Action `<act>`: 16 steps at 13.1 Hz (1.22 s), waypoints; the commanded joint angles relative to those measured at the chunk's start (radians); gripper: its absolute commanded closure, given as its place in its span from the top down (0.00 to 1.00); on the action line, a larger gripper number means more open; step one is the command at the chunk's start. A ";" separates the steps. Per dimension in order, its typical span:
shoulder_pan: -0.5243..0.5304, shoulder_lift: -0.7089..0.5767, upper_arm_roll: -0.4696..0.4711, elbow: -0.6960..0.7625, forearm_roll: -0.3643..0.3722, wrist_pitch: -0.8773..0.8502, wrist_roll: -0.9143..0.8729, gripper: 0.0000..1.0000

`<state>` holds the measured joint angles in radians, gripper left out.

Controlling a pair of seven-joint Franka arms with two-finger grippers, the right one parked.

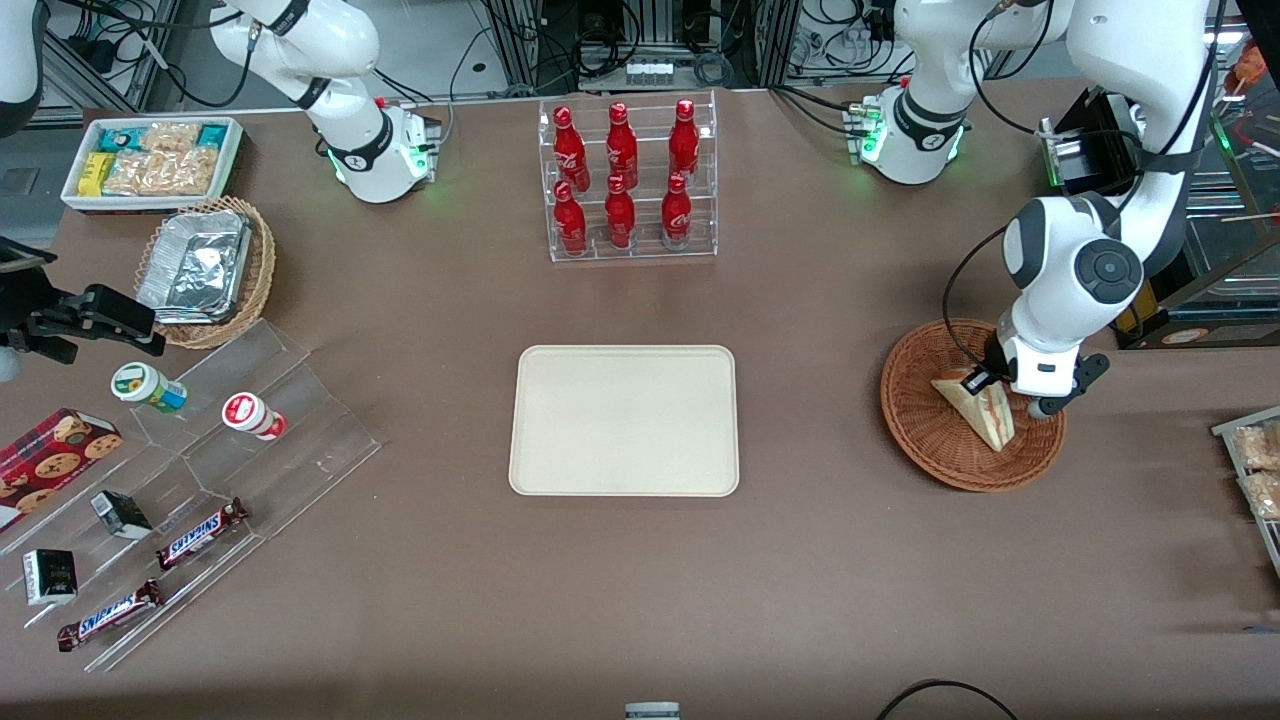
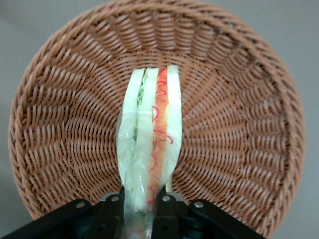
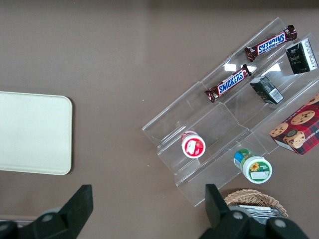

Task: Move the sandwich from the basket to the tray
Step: 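Lower the left gripper over the wrapped sandwich and close on it, then lift the sandwich from the basket and carry it over the cream tray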

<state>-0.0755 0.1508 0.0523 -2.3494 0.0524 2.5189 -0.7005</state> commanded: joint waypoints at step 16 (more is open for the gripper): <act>-0.720 0.169 -0.005 0.625 -0.013 -0.445 -0.283 0.11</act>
<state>-0.7461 0.2472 0.0289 -1.7694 0.0295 2.0297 -0.9347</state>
